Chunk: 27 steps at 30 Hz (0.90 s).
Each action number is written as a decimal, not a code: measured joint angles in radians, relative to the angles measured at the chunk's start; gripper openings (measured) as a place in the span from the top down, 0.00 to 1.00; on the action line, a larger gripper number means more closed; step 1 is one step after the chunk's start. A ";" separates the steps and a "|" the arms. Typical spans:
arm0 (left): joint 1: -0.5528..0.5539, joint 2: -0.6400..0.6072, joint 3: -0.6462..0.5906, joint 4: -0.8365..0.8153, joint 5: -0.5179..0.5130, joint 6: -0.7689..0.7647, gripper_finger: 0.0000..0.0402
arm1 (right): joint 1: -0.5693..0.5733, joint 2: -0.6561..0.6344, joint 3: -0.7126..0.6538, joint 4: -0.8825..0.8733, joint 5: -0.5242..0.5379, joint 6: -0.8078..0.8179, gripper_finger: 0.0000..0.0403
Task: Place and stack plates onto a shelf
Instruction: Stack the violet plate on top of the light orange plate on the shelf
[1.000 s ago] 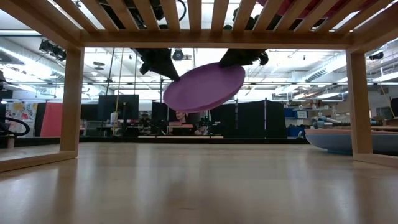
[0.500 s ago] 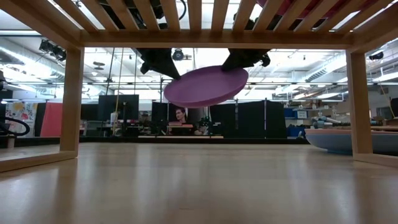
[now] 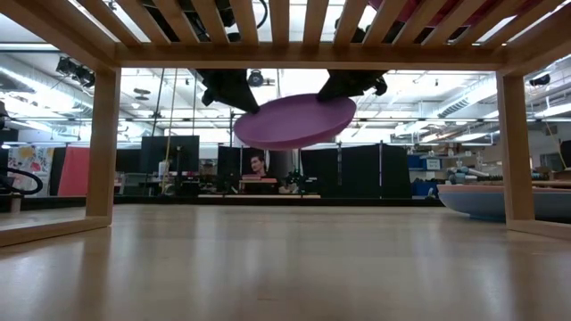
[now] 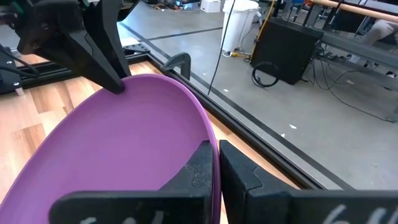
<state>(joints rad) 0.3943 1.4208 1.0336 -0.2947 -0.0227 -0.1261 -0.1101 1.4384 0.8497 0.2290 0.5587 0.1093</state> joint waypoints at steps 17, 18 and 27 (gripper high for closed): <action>0.001 0.002 0.000 0.001 -0.004 0.032 0.58 | -0.033 -0.042 0.000 -0.019 -0.012 -0.023 0.96; 0.001 0.002 0.000 0.004 -0.003 0.032 0.58 | -0.038 -0.054 0.000 -0.026 -0.011 -0.031 0.96; 0.000 0.001 0.002 0.000 -0.006 0.034 0.58 | -0.096 -0.203 0.000 -0.150 0.063 -0.114 0.96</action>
<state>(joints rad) 0.3943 1.4216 1.0351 -0.2951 -0.0288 -0.0926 -0.2063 1.2357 0.8501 0.0788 0.6222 -0.0049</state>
